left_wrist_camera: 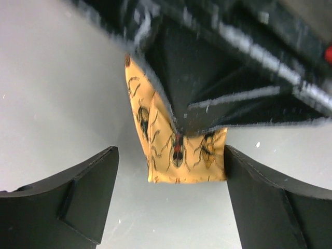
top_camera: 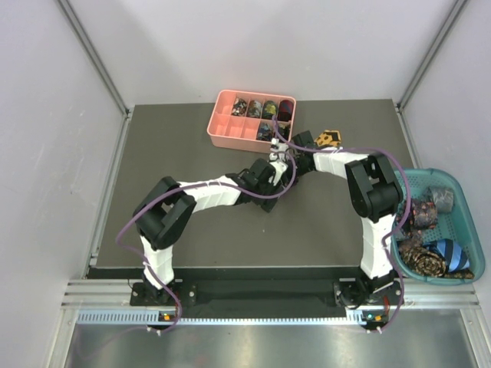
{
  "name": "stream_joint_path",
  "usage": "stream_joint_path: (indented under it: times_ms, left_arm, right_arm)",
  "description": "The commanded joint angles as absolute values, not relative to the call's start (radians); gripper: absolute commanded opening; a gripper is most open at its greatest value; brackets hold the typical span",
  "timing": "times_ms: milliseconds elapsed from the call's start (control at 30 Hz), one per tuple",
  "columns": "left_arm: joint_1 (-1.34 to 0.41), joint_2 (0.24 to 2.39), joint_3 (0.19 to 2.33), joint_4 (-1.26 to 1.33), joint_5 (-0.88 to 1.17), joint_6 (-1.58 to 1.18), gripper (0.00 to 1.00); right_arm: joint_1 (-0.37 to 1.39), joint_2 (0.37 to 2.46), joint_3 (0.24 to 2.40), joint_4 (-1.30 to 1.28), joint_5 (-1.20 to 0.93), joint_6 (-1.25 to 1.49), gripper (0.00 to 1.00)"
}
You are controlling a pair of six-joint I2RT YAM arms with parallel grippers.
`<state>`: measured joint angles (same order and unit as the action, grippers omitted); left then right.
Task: Roll the ties
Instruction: Roll the tie
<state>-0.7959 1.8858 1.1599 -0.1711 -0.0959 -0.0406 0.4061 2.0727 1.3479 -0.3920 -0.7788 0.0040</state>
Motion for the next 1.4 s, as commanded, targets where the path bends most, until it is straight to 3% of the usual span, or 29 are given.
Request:
stream_joint_path:
  times_ms: [0, 167, 533, 800, 1133, 1367]
  left_arm:
    - [-0.788, 1.922, 1.212, -0.201, -0.037, -0.015, 0.84]
    - [-0.788, 1.927, 1.212, -0.189, -0.005, -0.02, 0.82]
    - [-0.792, 1.974, 1.226, -0.181, -0.005, -0.02, 0.65]
    - [-0.793, 1.954, 1.193, -0.202, -0.012, -0.022, 0.51]
    - [-0.807, 2.013, 1.218, -0.244, -0.014, -0.012, 0.47]
    - [-0.807, 2.036, 1.232, -0.264, -0.009, -0.018, 0.46]
  right_arm:
    - [0.433, 2.06, 1.322, -0.35, -0.706, -0.026, 0.24]
    - [0.43, 2.057, 1.319, -0.347, -0.704, -0.025, 0.24]
    - [0.423, 2.045, 1.307, -0.337, -0.706, -0.017, 0.25]
    - [0.402, 2.036, 1.302, -0.318, -0.718, 0.024, 0.35]
    - [0.288, 1.919, 1.246, -0.192, -0.738, 0.195, 0.45]
    - [0.186, 1.787, 1.103, -0.008, -0.661, 0.359, 0.45]
